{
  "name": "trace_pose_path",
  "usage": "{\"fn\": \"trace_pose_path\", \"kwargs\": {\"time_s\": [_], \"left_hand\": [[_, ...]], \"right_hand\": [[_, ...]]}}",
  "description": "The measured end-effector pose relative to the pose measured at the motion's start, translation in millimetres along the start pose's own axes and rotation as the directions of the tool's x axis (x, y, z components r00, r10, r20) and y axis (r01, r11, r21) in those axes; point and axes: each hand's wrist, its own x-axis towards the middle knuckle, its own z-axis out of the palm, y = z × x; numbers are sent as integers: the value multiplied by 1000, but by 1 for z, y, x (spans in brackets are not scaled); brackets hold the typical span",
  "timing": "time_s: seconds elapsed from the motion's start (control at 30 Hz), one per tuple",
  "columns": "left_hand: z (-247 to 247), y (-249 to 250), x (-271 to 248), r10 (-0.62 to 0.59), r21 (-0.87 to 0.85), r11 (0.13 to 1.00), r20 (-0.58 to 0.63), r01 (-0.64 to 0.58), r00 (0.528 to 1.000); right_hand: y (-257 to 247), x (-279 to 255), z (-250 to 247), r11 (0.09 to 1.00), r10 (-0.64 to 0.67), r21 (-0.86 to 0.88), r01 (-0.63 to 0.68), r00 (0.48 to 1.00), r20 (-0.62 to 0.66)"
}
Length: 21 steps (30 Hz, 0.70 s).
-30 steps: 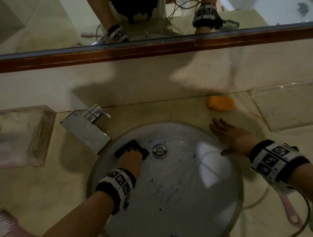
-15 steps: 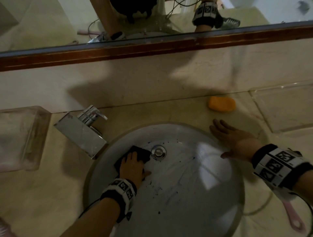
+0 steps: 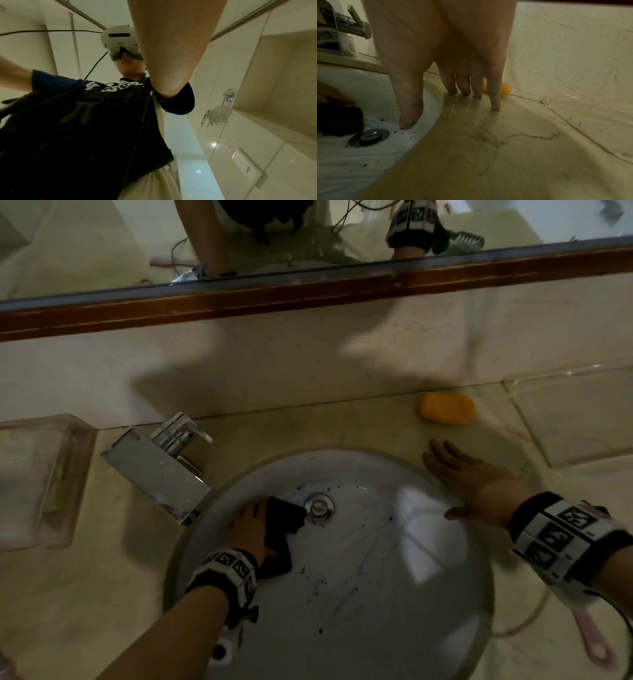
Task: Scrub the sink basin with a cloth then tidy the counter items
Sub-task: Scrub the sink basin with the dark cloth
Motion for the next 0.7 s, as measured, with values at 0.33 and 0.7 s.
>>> {"fn": "trace_pose_path", "kwargs": {"time_s": [0.33,0.7], "left_hand": [[-23,-9,-9,108,-341,930,-99,-136,989],[-28,-17,-40,167,-237,963,142,-131,976]], "right_hand": [[1,2,1,1000,-3,-2,3,1000,13],[-5,-2,0,1000,23,5,-23,1000,3]]}}
